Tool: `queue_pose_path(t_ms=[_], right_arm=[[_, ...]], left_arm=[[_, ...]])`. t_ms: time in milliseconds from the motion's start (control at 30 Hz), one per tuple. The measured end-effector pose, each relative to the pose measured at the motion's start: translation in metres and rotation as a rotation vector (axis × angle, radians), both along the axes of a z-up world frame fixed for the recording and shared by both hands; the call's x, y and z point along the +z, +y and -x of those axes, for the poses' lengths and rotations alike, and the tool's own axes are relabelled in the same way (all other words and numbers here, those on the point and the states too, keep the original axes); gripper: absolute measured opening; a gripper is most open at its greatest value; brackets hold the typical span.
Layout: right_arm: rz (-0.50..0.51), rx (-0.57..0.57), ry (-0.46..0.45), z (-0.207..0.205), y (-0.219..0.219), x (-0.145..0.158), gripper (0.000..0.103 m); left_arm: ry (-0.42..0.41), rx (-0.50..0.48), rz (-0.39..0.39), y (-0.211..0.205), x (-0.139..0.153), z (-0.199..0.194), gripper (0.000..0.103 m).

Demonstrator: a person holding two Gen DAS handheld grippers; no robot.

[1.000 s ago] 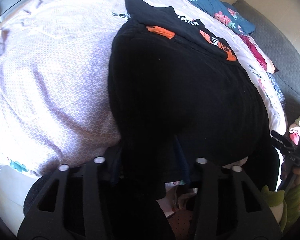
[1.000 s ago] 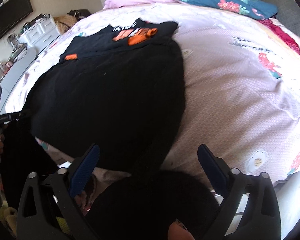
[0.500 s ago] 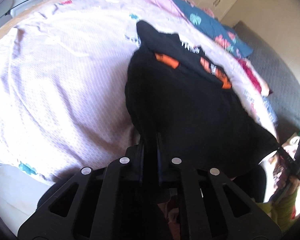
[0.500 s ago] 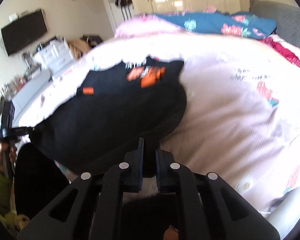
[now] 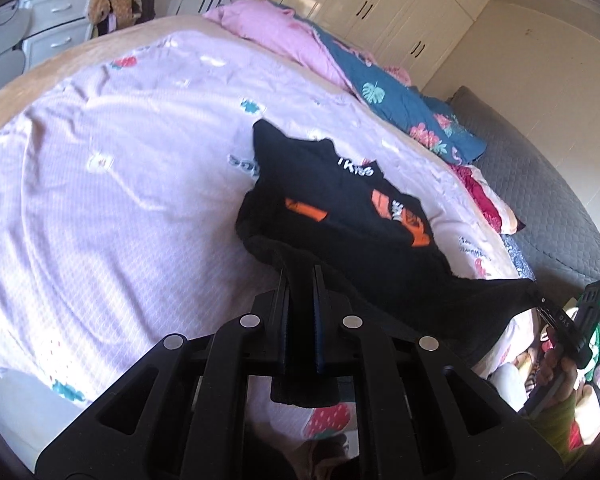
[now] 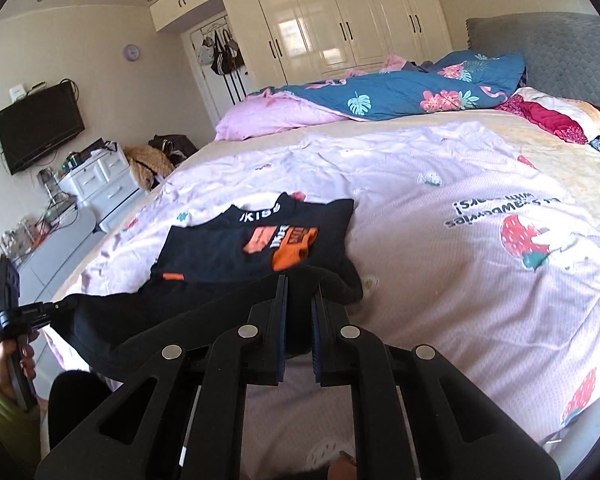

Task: Fold small clothes
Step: 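Lift the hem with both grippers and fold it toward the IKISS collar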

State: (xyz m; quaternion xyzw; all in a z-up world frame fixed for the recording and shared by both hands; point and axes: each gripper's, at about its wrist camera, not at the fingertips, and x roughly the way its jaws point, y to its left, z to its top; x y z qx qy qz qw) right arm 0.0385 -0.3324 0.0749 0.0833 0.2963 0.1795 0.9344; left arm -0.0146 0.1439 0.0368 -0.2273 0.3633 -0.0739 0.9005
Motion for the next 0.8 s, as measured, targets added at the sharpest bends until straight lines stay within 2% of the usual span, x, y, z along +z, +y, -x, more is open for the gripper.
queue_pose_path(t_ms=[233,600,800], right_arm=[[-0.028,-0.033,0.004,-0.018,-0.002,0.006,0.009],[-0.09,-0.094,0.05,-0.063,-0.008,0.006,0.009],[-0.078,-0.13,0.048,-0.085,0.001,0.01,0.009]], left_arm=[[-0.044,0.021,0.001,0.0,0.014,-0.017,0.003],[-0.073,0.099,0.089,0.016,0.022,-0.055,0.003],[-0.083,0.127,0.114,0.017,0.024,-0.08,0.003]])
